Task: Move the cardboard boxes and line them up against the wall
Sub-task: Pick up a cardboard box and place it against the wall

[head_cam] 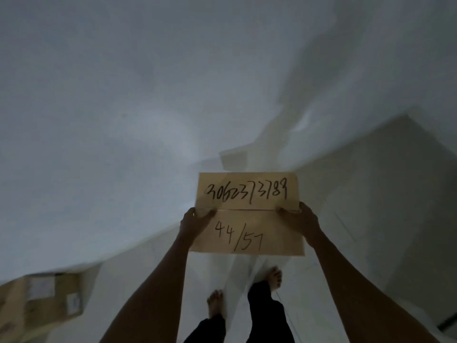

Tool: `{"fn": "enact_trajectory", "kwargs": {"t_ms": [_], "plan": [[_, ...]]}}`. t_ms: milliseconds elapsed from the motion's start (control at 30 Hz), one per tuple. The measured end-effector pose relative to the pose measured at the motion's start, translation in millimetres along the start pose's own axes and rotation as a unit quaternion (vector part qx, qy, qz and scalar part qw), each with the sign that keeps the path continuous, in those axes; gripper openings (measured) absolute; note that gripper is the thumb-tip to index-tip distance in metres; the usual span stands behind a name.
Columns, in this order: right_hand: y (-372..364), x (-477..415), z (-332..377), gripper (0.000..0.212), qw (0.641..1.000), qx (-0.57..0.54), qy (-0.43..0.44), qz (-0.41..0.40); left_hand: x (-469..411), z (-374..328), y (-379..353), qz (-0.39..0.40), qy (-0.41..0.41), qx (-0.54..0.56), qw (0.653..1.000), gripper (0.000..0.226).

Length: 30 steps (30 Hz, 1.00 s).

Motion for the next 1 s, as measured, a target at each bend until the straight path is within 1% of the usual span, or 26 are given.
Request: {"fn": "enact_trajectory", "kwargs": {"t_ms": [133,267,300,367,400,467,500,667,800,867,900,1000], "plan": [[-63.6,55.1,29.3,0.069,0.996,0.066,0.048,0.038,39.3,74.8,65.3,-0.045,0.019,0.088,0.995,0.068],[-134.9,104.1,40.6,0.070,0.991,0.083,0.083,0.070,69.7,139.3,125.6,-0.099,0.042,0.131,0.986,0.069],[-152.7,113.5,40.6,0.075,0.988,0.083,0.097,0.085,76.9,154.6,139.1,-0.112,0.051,0.140,0.983,0.070],[-187.4,127.2,37.5,0.093,0.985,0.082,0.109,0.106,91.6,187.8,163.1,-0.143,0.065,0.154,0.975,0.069],[-203.7,138.3,40.3,0.090,0.982,0.091,0.115,0.118,98.9,205.2,171.9,-0.153,0.071,0.160,0.973,0.068],[-233.2,165.1,48.2,0.064,0.975,0.124,0.123,0.138,113.5,241.8,184.5,-0.166,0.088,0.179,0.966,0.068],[-248.6,176.2,51.7,0.058,0.972,0.132,0.129,0.143,119.7,260.1,191.3,-0.171,0.097,0.194,0.961,0.069],[-326.0,219.6,43.8,0.059,0.960,0.171,0.134,0.175,137.3,344.0,222.9,-0.177,0.114,0.215,0.954,0.084],[-395.7,249.6,33.4,0.062,0.949,0.209,0.125,0.200,125.3,432.4,247.7,-0.184,0.134,0.237,0.945,0.107],[-434.9,256.2,29.7,0.064,0.949,0.211,0.120,0.201,111.1,474.4,263.9,-0.175,0.140,0.241,0.944,0.108],[-454.0,259.0,28.0,0.066,0.950,0.212,0.117,0.197,112.1,484.7,276.2,-0.167,0.135,0.235,0.948,0.107],[-517.6,271.0,20.6,0.065,0.951,0.209,0.105,0.203,101.4,522.4,312.7,-0.157,0.139,0.239,0.948,0.095]]}}
Point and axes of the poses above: each hand's wrist, its own x-axis away from the middle knuckle, its own y-axis out of the back of the hand, z = x × y, the point moved 5 cm from there along -x, towards the middle knuckle, and after that the axes turned 9 degrees about -x, right-handed, at the moved point
